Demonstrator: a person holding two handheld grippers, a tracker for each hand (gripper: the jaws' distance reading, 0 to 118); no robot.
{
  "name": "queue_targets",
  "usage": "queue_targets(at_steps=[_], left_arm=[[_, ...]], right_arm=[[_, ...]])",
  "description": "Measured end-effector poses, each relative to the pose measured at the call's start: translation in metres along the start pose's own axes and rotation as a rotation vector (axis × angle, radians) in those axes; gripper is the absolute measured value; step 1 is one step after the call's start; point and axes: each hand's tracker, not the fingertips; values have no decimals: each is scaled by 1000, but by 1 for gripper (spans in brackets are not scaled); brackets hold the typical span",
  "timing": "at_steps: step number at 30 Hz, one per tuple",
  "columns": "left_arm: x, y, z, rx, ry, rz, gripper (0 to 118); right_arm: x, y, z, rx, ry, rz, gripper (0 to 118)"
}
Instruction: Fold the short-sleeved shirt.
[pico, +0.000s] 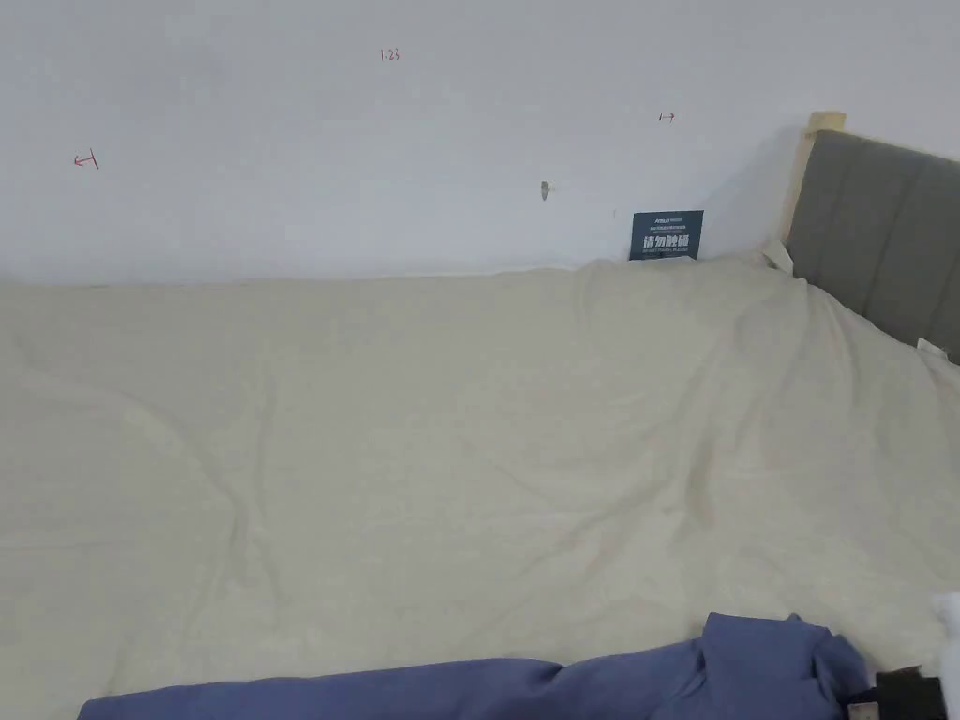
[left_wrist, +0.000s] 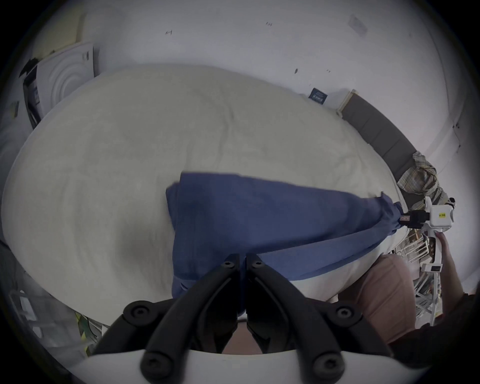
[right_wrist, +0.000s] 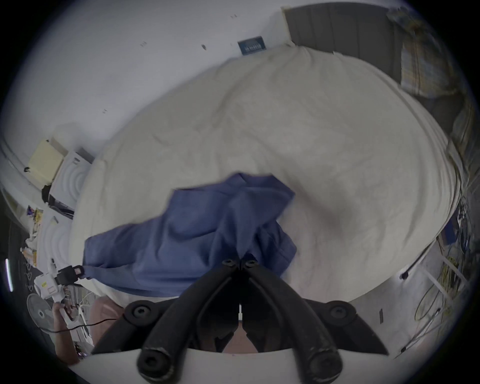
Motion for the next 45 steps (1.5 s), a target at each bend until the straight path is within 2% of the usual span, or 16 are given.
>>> queue_targets(at_steps=[2,3,4,6,7,10,17,19,20,21,22,24,27,31,41,45], left_arm=[[-1,-1,0,15,5,15,6],[0,-1,4,43,11,23,21],[1,-1,10,89,29,22,44],[4,3,26,138,26,29,108],[14,4,41,177,7,44,118],[31,21,92,338,-121,79,118],[94,40,152,595,-267,3,118],[112,34,155,721,-187,-51,92],[121,33,157,776,-129,-89,65],[128,33,159,809,-81,-112,20],[135,31,158,814,-16,-114,4],[143,24,150,857,32,-116,4],[137,13,146,952,68,-110,4],[143,3,137,1026,305,-272,4],[131,9,132,971,234,-233,4],[73,65,124,596,-65,-17,4]], right_arm=[[-4,-3,-2,33,-5,-23,1],[-6,-4,1,59,-13,-32,10],[-10,-4,10,110,-35,-23,28],[-22,-6,36,226,-72,35,85],[-28,-5,47,265,-76,85,98],[-53,-4,79,314,-49,213,99],[-129,-41,150,685,226,249,97],[-145,-53,159,833,211,257,93],[-150,-60,161,908,205,265,74],[-154,-67,163,962,203,285,15],[-161,-75,166,1024,207,309,0],[-168,-81,164,1085,98,327,0],[-167,-84,160,1084,158,294,0],[-159,-86,156,1147,90,252,0],[-167,-82,146,1102,99,325,0],[-170,-82,147,995,155,353,0]])
